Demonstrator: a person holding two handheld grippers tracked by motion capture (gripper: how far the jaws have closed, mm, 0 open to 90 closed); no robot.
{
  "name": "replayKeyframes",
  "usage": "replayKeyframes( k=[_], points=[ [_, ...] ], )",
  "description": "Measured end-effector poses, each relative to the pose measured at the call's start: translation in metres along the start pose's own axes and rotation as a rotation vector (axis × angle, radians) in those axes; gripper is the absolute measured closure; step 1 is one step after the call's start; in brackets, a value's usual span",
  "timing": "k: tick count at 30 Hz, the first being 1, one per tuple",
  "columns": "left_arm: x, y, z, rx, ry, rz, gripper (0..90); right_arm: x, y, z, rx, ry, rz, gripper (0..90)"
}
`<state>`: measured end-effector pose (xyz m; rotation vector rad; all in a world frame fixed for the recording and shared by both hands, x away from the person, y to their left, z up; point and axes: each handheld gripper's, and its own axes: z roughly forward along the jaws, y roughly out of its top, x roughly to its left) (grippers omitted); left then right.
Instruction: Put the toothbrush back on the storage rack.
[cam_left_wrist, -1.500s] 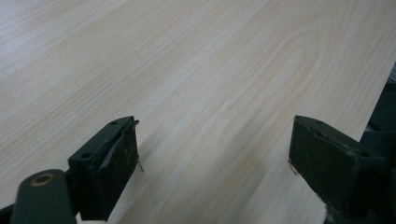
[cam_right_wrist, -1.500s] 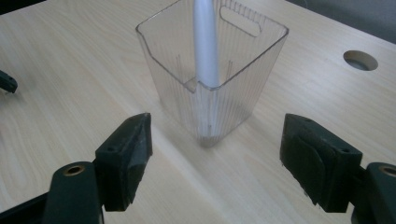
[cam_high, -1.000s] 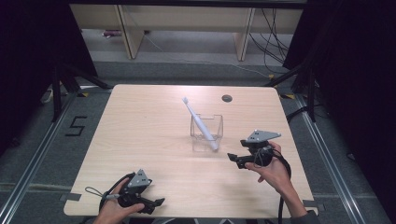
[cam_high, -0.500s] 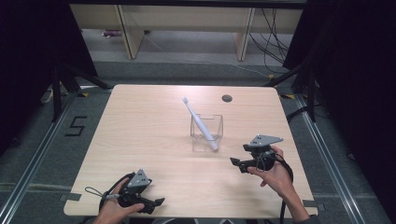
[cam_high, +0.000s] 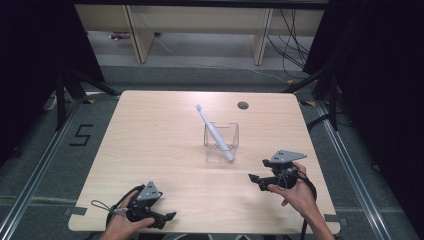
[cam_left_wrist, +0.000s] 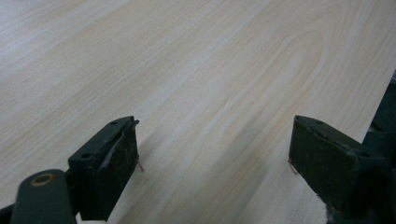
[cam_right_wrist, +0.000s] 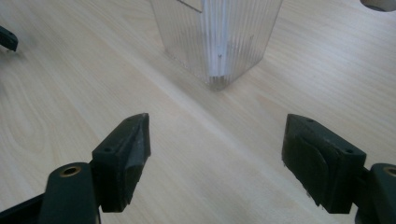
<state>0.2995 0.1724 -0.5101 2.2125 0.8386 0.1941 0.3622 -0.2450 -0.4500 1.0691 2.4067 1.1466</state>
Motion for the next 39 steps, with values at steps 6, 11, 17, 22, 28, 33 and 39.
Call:
replayKeyframes(
  k=[6,11,17,22,28,33,39],
  points=[
    [0.002,0.000,-0.001,0.014,0.011,0.014,15.0,0.005,-0.008,-0.001,-0.006,0.026,-0.017,24.4],
    [0.002,0.000,-0.001,0.013,0.011,0.013,15.0,0.008,-0.011,-0.006,-0.029,0.025,-0.020,24.4],
    [0.002,0.000,-0.001,0.013,0.012,0.015,15.0,0.010,-0.016,-0.007,-0.020,0.027,-0.031,23.8],
    [0.002,0.000,-0.001,0.010,0.014,0.015,15.0,0.014,-0.020,-0.006,-0.008,0.028,0.001,23.3],
    [0.002,0.000,-0.001,0.011,0.013,0.017,15.0,0.013,-0.025,-0.006,0.002,0.036,-0.021,20.6],
    [0.002,0.000,-0.001,0.008,0.011,0.015,15.0,0.015,-0.028,-0.007,0.011,0.027,0.005,20.4],
    [0.002,0.000,-0.001,0.011,0.014,0.018,15.0,0.018,-0.032,-0.008,0.009,0.021,0.008,18.9]
  ],
)
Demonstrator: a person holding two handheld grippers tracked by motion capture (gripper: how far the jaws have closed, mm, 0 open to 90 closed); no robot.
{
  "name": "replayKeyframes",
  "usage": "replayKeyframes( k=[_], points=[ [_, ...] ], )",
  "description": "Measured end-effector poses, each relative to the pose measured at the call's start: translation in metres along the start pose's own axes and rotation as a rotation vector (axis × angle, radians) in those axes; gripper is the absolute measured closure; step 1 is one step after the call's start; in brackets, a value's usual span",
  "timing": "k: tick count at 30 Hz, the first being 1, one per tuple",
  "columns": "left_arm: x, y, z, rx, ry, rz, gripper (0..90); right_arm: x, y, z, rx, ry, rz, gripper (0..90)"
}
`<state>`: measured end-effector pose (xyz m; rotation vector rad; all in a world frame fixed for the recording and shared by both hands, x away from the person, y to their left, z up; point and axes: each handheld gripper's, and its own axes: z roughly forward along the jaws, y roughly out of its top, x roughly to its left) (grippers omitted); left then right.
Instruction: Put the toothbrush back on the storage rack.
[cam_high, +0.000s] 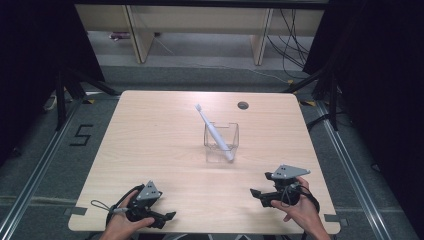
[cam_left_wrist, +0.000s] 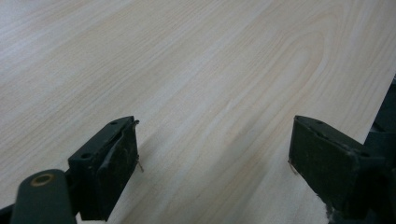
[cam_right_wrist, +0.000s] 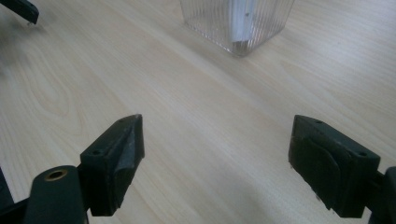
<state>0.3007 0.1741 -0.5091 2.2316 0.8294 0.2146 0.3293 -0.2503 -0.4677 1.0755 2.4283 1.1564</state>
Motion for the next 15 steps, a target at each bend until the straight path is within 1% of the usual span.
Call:
replayKeyframes(
  k=[1,2,3,4,5,6,7,8,9,10,11,12,14,15],
  points=[
    [0.000,0.000,0.000,0.000,0.000,0.000,15.0,-0.002,-0.001,0.001,0.004,0.012,-0.028,18.9],
    [0.000,0.000,0.000,0.002,-0.001,0.000,15.0,0.000,-0.002,-0.001,0.021,0.002,-0.009,18.9],
    [0.000,0.000,0.000,0.002,-0.001,0.001,15.0,-0.001,-0.003,0.000,0.021,0.002,-0.037,18.9],
    [0.000,0.000,0.000,0.001,0.000,0.001,15.0,0.000,-0.005,0.000,0.022,-0.004,-0.035,18.9],
    [0.000,0.000,0.000,0.003,0.000,0.003,15.0,0.002,-0.006,-0.001,0.032,0.002,-0.015,18.9],
    [0.000,0.000,0.000,0.000,0.001,0.000,15.0,0.001,-0.006,0.000,0.026,0.002,-0.035,18.9],
    [0.000,0.000,0.000,-0.002,0.001,-0.003,15.0,0.001,-0.008,0.000,0.025,0.005,-0.043,18.9],
    [0.000,0.000,0.000,-0.002,0.001,-0.002,15.0,0.002,-0.010,0.000,0.019,0.002,-0.035,18.7],
    [0.000,0.000,0.000,0.000,0.002,-0.001,15.0,0.001,-0.010,-0.001,0.019,-0.005,-0.055,18.6],
    [0.000,0.000,0.000,-0.002,-0.002,-0.001,15.0,0.001,-0.011,0.000,0.020,-0.004,-0.053,18.6],
    [0.000,0.000,0.000,-0.002,-0.002,-0.002,15.0,0.003,-0.012,-0.001,0.033,-0.001,-0.029,18.6],
    [0.000,0.000,0.000,-0.002,-0.001,-0.002,15.0,0.003,-0.013,-0.001,0.025,-0.004,-0.043,18.7],
    [0.000,0.000,0.000,0.001,0.002,0.000,15.0,0.004,-0.015,-0.002,0.036,-0.003,-0.034,18.7],
    [0.000,0.000,0.000,0.000,0.002,0.001,15.0,0.003,-0.015,-0.002,0.031,-0.004,-0.049,18.9]
  ],
)
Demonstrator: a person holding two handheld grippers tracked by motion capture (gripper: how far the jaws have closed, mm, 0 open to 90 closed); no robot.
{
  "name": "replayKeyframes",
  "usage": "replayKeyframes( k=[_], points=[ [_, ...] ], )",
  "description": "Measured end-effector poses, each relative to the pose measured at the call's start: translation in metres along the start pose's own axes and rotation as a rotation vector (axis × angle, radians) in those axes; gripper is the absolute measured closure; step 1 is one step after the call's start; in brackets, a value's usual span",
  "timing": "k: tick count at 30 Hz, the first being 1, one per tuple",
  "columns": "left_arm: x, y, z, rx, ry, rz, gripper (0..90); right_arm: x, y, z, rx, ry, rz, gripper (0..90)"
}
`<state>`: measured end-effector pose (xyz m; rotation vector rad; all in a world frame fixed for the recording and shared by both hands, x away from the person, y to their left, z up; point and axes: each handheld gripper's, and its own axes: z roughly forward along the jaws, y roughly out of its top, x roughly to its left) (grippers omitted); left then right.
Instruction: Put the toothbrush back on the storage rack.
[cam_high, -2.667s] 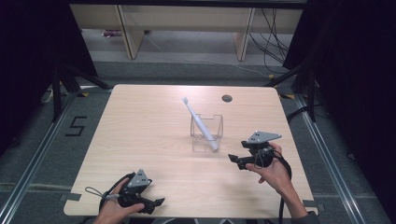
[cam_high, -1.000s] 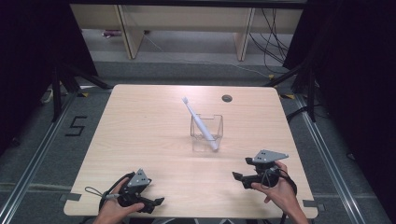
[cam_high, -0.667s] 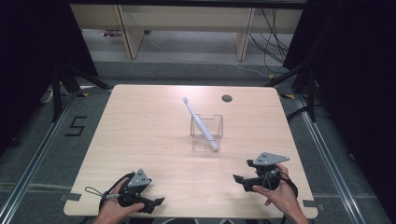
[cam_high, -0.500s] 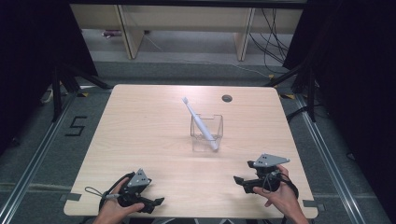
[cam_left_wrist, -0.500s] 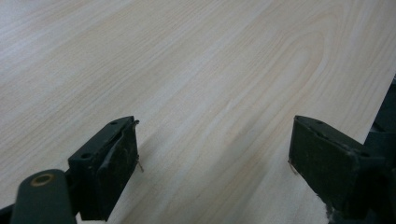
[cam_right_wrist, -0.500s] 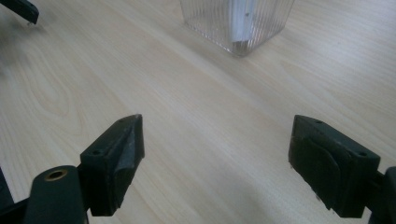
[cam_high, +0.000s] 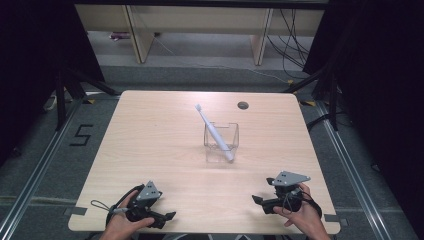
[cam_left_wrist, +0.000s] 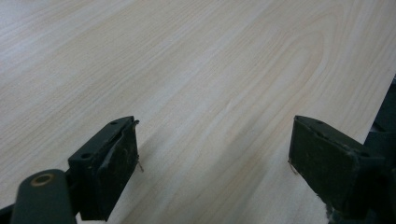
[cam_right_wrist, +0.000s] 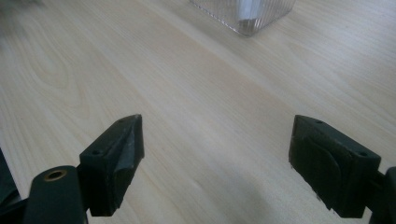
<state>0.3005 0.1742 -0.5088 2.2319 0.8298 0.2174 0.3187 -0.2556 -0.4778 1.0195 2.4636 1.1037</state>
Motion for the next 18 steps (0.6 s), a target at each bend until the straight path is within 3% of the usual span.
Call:
replayKeyframes(
  k=[1,6,10,11,12,18],
  points=[
    [0.000,0.000,0.000,-0.001,-0.002,-0.002,15.0,-0.001,-0.001,0.000,-0.012,-0.006,-0.019,18.9],
    [0.000,0.000,0.000,0.001,0.000,0.000,15.0,0.003,-0.005,-0.003,-0.009,-0.004,0.005,18.9],
    [0.000,0.000,0.000,0.000,0.000,-0.002,15.0,0.002,-0.008,-0.004,-0.021,-0.005,-0.015,18.8],
    [0.000,0.000,0.000,0.000,0.001,0.000,15.0,0.005,-0.010,-0.004,-0.013,-0.004,0.015,18.8],
    [0.000,0.000,0.000,0.000,0.001,0.000,15.0,0.002,-0.010,-0.005,-0.015,-0.007,-0.020,18.8],
    [0.000,0.000,-0.001,-0.001,0.001,-0.001,15.0,0.006,-0.015,-0.005,-0.009,-0.001,-0.002,18.7]
  ],
)
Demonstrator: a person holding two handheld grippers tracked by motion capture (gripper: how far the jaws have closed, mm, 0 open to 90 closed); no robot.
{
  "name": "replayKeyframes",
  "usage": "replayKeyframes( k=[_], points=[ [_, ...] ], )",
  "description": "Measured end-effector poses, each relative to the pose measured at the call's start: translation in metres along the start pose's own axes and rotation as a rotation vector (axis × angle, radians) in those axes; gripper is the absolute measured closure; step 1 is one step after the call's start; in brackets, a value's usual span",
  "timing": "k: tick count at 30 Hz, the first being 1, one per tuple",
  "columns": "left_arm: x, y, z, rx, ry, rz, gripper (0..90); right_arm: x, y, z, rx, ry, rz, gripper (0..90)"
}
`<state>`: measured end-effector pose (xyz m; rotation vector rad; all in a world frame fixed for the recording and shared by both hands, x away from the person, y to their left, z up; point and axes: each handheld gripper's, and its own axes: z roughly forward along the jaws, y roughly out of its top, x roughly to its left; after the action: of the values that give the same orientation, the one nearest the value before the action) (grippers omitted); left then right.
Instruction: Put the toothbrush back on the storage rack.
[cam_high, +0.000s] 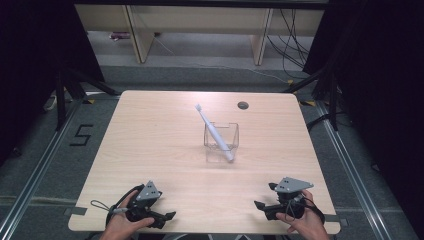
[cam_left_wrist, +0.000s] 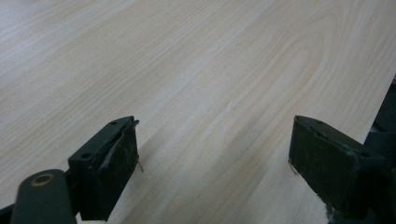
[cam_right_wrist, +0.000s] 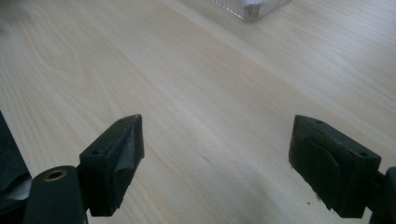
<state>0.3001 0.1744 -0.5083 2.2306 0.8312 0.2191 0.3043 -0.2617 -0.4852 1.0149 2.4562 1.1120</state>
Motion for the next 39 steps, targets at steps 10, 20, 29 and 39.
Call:
replayKeyframes(
  k=[10,20,29,39],
  points=[
    [-0.001,0.000,0.000,-0.004,-0.004,-0.004,15.0,0.003,-0.009,-0.003,-0.004,0.014,0.002,16.4],
    [0.000,0.000,0.000,-0.003,-0.002,-0.001,15.0,0.002,-0.016,-0.014,-0.025,-0.016,0.035,16.2],
    [-0.002,0.000,0.000,-0.018,-0.012,-0.011,15.0,0.004,-0.021,-0.017,-0.017,-0.033,0.046,16.2],
    [-0.002,0.001,-0.001,-0.007,-0.002,0.008,15.0,0.005,-0.020,-0.015,-0.001,-0.038,0.003,16.5]
  ],
)
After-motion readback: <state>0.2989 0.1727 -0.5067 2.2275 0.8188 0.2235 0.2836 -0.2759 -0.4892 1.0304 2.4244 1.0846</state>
